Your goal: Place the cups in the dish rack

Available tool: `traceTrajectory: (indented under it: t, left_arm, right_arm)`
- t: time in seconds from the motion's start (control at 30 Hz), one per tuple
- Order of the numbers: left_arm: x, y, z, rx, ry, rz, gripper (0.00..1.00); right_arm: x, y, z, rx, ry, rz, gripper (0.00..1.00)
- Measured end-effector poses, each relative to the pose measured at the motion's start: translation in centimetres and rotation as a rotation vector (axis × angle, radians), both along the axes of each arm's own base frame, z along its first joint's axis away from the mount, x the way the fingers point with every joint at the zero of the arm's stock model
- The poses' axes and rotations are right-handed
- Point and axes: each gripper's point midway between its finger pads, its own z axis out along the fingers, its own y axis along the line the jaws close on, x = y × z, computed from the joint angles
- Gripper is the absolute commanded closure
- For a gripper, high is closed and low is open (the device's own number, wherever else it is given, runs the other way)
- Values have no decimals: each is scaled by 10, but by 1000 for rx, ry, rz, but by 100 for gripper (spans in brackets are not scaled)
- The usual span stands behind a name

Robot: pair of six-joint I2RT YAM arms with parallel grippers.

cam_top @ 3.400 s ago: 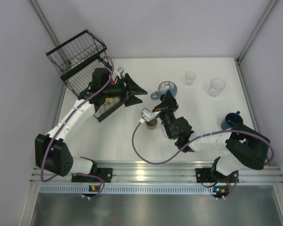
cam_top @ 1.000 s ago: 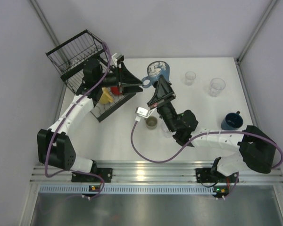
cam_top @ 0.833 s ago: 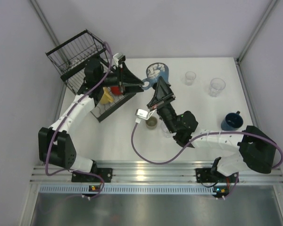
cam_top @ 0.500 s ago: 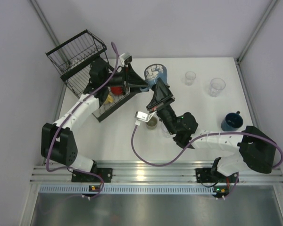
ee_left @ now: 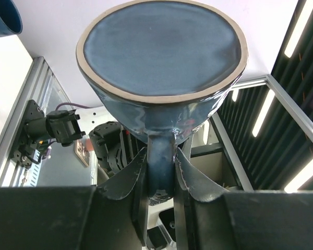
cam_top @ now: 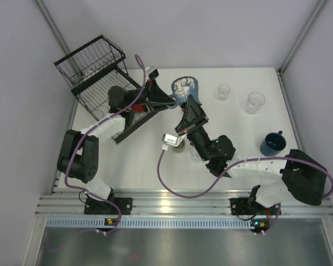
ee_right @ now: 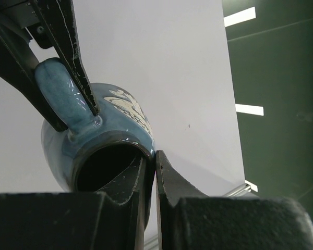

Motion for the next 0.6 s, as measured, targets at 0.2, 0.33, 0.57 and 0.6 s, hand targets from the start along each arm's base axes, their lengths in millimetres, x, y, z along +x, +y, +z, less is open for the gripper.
traceTrajectory:
  t: [0.2, 0.33, 0.57, 0.6]
  left_arm:
    - [-3, 1, 4, -15, -28, -4, 57]
    - [-4, 1, 5, -19, -35, -5, 62]
    - [-3, 2, 6, -23, -28, -1, 100]
    - [-3, 2, 6, -24, -25, 0, 100]
  right_arm:
    - [-3, 1, 2, 3, -15, 14, 100]
    - [-4, 3, 1, -5, -17, 15, 100]
    - [-6, 4, 4, 7, -26, 18, 100]
    - [-6, 4, 4, 7, -26, 17, 100]
